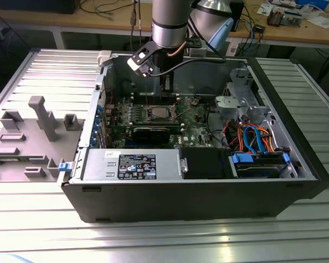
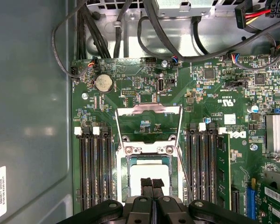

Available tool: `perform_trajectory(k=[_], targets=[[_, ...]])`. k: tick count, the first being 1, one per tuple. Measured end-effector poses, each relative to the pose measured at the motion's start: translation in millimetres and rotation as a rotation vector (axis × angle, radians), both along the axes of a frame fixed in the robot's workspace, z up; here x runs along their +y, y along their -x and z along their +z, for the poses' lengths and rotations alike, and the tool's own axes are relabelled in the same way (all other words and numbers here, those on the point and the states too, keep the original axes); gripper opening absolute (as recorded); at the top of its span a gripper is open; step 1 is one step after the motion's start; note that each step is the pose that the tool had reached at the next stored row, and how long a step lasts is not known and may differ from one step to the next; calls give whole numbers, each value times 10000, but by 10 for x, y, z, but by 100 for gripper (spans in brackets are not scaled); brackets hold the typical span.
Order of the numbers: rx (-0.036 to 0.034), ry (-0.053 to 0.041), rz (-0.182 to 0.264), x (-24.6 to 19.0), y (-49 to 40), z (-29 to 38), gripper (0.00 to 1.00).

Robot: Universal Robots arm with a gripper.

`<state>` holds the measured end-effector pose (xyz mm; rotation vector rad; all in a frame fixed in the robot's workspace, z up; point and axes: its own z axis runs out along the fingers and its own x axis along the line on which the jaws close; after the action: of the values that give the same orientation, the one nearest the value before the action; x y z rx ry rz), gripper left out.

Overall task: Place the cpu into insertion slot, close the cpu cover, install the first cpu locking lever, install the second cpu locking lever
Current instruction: 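Close the cpu cover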

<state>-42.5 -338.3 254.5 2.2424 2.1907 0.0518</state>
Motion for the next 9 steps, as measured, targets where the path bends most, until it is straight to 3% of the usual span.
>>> perform_trajectory(k=[9], targets=[[0,1,0,0,0,35,11]])
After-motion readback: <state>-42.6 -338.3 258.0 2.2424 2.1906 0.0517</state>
